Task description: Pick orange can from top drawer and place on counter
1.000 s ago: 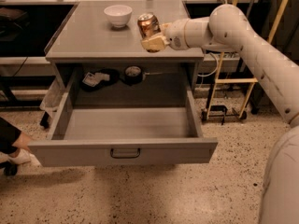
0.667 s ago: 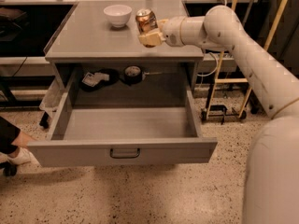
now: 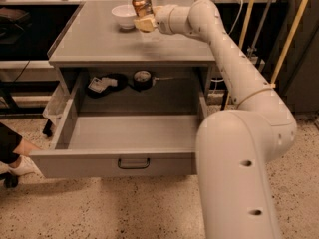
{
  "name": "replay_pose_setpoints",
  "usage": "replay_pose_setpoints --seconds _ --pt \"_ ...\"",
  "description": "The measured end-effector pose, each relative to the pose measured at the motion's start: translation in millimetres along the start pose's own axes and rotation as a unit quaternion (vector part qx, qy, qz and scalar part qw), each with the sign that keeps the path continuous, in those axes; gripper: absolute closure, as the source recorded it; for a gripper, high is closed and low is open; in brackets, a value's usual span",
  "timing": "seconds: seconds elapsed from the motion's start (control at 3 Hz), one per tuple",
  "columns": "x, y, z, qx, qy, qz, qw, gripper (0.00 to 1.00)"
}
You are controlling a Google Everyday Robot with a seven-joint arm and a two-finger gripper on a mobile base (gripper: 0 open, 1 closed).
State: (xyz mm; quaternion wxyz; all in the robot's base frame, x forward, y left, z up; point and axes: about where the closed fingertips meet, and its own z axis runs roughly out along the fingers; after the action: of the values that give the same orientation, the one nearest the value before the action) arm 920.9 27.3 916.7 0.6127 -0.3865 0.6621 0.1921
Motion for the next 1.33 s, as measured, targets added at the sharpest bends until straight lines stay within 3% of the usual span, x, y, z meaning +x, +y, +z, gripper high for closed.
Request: replay_pose_setpoints --seconds 0.33,0.67,1.0,1.33 --pt "0 -5 7 0.014 0.082 -0.021 0.9963 1.00" --pt "36 -9 -24 0.016 0.211 -0.036 0.9766 1.00" --pt "77 3 -44 -0.012 0.285 -0.027 0.9580 1.00" --pt "73 2 -45 -0.012 0.286 -0.027 0.9578 0.81"
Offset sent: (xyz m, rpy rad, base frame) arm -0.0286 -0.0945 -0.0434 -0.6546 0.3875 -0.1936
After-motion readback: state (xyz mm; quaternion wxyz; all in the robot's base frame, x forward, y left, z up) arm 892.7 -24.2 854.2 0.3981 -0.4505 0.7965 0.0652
